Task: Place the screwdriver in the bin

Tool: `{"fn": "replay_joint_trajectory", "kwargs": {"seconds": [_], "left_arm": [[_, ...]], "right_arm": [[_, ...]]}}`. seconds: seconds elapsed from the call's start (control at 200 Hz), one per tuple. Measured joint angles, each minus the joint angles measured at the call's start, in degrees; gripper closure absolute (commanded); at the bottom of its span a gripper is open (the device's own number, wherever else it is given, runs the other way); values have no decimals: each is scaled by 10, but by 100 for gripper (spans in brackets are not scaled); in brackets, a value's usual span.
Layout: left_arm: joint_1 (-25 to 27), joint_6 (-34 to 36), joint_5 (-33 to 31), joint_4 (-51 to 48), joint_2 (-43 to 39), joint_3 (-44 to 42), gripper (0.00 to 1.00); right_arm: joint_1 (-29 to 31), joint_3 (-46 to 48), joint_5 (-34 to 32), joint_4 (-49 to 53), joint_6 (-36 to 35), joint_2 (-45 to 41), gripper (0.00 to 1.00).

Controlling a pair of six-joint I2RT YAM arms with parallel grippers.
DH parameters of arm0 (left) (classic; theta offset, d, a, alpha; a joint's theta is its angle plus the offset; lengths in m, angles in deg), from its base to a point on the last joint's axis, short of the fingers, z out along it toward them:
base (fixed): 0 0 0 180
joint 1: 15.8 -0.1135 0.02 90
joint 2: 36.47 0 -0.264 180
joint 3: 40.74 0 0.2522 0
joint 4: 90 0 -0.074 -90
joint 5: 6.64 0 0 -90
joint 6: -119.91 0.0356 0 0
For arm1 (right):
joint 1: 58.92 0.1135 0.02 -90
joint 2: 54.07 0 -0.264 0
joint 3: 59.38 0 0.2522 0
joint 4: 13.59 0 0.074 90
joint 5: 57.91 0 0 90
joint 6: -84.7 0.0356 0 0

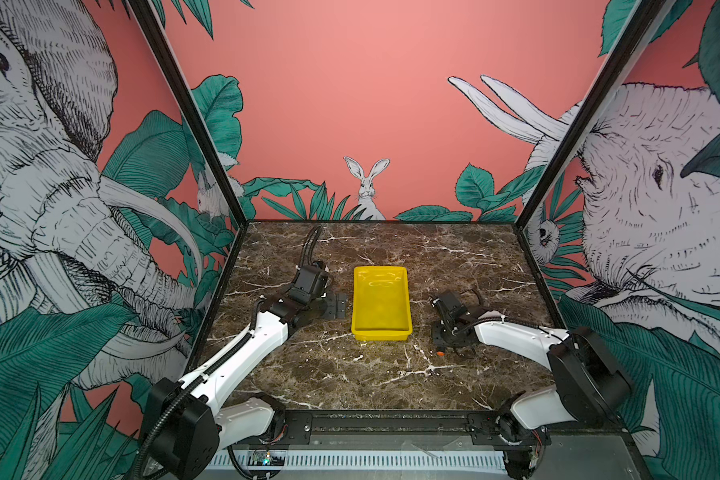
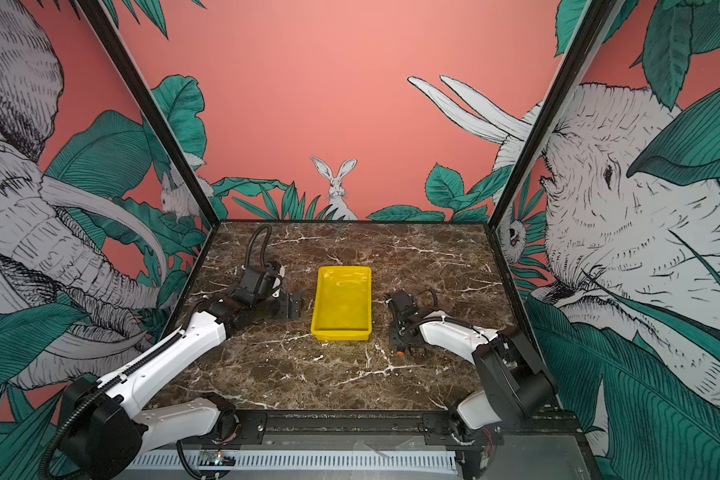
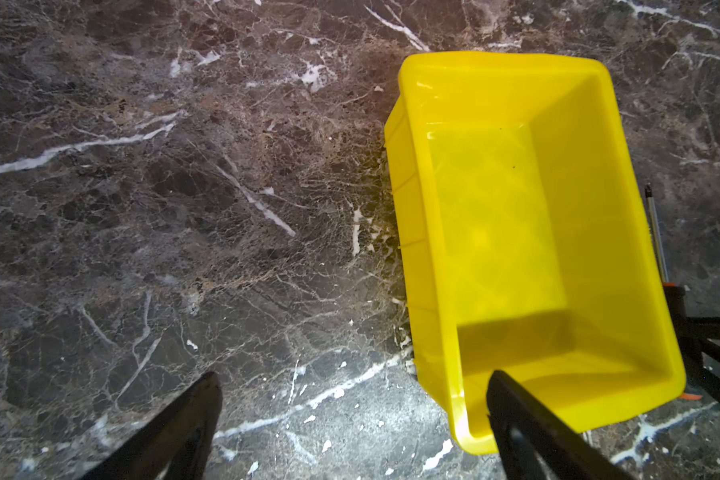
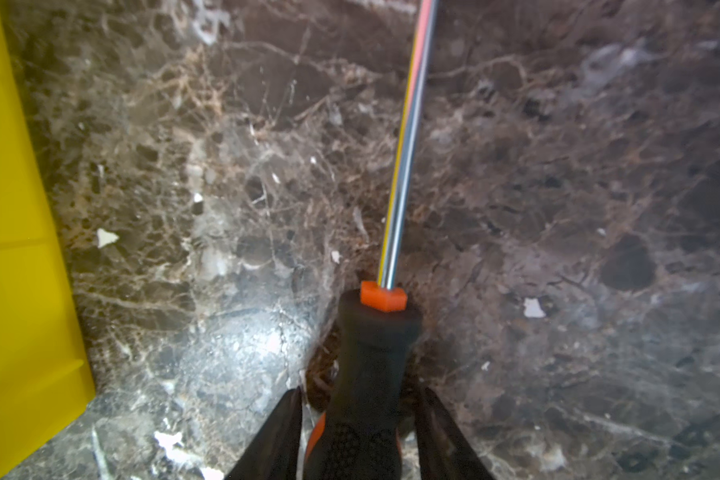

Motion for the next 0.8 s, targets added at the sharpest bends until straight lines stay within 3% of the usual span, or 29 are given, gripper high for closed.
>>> {"fn": "replay_joint_trajectory", "kwargs": {"seconds": [0.205, 0.495, 0.8], "left_arm": [[-36, 6, 35, 2, -24, -13, 0], [-166, 37, 145, -4, -28, -17, 0], [-178, 104, 209, -73, 31, 94, 0]], "right_arm": [[4, 0, -6, 2, 3, -1, 62], [4, 0, -6, 10, 3, -15, 74], [4, 2, -14, 49, -6, -85, 78]]}}
